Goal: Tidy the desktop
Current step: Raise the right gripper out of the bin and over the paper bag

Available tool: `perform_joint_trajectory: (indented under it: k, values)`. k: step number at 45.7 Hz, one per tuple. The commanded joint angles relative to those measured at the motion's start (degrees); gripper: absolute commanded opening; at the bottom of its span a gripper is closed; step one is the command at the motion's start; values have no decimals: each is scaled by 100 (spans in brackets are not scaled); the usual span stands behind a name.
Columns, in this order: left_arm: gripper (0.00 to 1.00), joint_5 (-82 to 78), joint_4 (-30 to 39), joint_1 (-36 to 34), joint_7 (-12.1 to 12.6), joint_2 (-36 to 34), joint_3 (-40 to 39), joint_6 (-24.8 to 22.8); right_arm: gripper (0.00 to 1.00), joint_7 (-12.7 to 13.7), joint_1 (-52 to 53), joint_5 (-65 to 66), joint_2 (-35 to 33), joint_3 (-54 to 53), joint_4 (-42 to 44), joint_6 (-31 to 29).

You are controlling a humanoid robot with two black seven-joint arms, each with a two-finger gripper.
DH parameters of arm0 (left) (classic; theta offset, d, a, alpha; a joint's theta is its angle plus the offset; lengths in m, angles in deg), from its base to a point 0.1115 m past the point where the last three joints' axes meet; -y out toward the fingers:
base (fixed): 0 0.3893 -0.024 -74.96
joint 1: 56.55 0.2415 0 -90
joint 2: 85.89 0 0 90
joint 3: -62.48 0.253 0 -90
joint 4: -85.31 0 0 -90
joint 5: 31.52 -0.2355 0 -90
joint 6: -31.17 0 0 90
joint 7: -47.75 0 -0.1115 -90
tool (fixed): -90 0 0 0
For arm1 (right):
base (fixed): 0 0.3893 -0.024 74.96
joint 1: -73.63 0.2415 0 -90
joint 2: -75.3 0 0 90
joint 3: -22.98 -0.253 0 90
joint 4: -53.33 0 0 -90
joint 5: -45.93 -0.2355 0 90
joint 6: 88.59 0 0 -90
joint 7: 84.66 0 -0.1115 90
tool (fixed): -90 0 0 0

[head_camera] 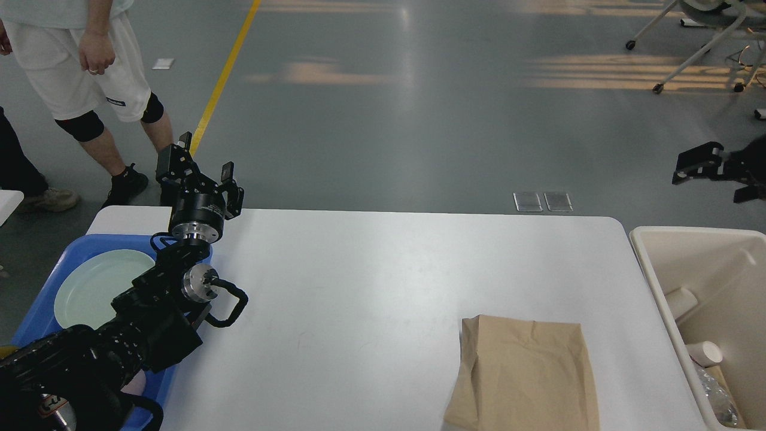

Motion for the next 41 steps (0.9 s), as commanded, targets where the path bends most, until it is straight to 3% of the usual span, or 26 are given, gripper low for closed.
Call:
perform_joint_trajectory:
  k: [1, 9, 27, 41]
  values:
    - [96, 0, 0, 0, 0, 0, 0, 0, 100, 49, 718, 32, 106, -5, -86, -813]
    - [96, 0, 0, 0, 0, 0, 0, 0, 100, 57, 1395, 93, 783, -5, -95, -1658]
    - [96, 0, 0, 0, 0, 0, 0, 0, 100, 49, 1800, 1015, 1970, -356, -640, -1718]
    - [96, 0, 0, 0, 0, 0, 0, 0, 100, 31, 1765, 3204, 2049, -1323, -1597, -1718]
